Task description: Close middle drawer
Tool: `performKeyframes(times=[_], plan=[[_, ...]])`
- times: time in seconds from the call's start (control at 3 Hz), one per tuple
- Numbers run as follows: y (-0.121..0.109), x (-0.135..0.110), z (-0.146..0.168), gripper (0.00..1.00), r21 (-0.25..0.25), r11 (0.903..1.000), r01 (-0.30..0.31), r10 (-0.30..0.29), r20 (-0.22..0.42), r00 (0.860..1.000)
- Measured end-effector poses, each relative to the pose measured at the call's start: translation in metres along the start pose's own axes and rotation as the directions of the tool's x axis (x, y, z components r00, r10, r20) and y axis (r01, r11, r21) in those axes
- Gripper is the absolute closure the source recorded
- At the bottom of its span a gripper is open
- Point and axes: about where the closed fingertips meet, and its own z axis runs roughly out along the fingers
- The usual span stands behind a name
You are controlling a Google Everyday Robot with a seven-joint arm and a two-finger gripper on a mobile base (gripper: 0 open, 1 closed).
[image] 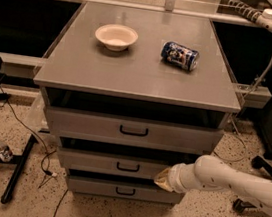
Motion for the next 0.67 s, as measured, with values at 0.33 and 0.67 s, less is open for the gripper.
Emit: performKeyframes(times=[0.33,0.67], plan=[[0.0,0.0,0.0,0.15,0.0,1.0,0.0,0.0,0.0,1.0],[0.0,0.0,0.0001,0.0,0.0,1.0,0.0,0.0,0.0,1.0]])
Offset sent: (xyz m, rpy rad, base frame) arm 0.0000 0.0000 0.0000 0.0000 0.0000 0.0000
